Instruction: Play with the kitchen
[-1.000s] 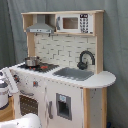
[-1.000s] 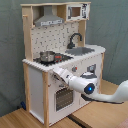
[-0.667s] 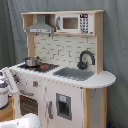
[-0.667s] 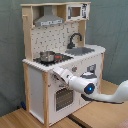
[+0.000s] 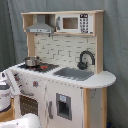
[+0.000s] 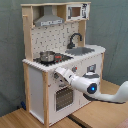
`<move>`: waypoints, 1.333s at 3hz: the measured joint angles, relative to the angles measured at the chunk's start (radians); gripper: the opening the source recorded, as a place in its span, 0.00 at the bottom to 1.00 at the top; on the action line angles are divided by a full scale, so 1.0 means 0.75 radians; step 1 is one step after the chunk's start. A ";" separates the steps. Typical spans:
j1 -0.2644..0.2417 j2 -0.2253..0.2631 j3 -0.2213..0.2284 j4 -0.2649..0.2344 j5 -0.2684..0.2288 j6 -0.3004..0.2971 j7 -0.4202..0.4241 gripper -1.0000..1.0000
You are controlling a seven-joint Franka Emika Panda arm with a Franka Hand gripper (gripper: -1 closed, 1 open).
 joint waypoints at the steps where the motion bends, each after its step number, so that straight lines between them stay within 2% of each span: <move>1: 0.091 -0.001 -0.006 -0.088 0.000 0.035 -0.026 1.00; 2: 0.200 -0.004 -0.007 -0.130 -0.003 0.032 -0.094 1.00; 3: 0.296 -0.004 -0.006 -0.229 -0.003 0.032 -0.105 1.00; 4: 0.348 -0.004 -0.006 -0.282 -0.004 0.033 -0.220 1.00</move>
